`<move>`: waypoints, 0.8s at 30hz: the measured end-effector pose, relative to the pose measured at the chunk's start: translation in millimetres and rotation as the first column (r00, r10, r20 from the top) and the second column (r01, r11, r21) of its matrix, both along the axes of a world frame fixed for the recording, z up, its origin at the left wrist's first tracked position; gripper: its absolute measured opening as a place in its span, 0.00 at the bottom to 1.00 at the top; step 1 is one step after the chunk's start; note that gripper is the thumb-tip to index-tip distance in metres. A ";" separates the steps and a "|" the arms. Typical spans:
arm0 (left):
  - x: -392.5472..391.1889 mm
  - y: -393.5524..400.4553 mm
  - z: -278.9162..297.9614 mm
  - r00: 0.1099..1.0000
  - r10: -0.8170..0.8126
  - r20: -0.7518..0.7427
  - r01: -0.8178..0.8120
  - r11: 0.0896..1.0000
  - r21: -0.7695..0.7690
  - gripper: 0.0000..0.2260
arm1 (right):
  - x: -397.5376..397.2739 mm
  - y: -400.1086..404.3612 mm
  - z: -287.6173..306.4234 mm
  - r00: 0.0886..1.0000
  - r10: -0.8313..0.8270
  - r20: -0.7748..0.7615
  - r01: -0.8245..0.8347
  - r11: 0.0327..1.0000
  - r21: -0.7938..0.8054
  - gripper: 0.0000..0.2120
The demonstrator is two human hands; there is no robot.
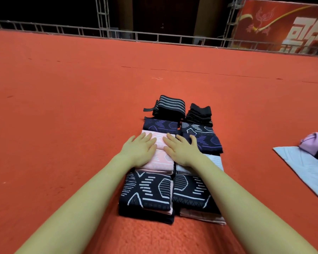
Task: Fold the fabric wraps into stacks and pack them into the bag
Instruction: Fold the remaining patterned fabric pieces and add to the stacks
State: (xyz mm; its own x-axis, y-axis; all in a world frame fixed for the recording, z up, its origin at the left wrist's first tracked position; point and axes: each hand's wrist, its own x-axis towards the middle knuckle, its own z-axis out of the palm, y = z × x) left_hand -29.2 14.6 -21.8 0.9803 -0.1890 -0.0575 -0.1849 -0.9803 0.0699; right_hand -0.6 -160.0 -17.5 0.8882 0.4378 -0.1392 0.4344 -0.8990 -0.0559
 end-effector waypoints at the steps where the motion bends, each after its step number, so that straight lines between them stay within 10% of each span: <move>1: -3.1 -3.8 1.7 0.999 0.007 0.051 -0.008 1.000 0.012 0.22 | -1.8 -1.2 1.6 1.000 -0.007 0.003 0.007 1.000 0.022 0.23; 10: -41.0 -62.8 32.2 0.931 -0.003 0.364 0.047 0.993 -0.110 0.20 | -45.7 -55.9 5.8 0.960 -0.156 0.231 0.070 0.937 0.342 0.18; 24: -71.1 -288.2 10.4 0.894 -0.287 0.344 0.385 0.885 -0.261 0.18 | -110.5 -264.5 -36.6 0.791 -0.562 0.239 0.379 0.758 0.531 0.12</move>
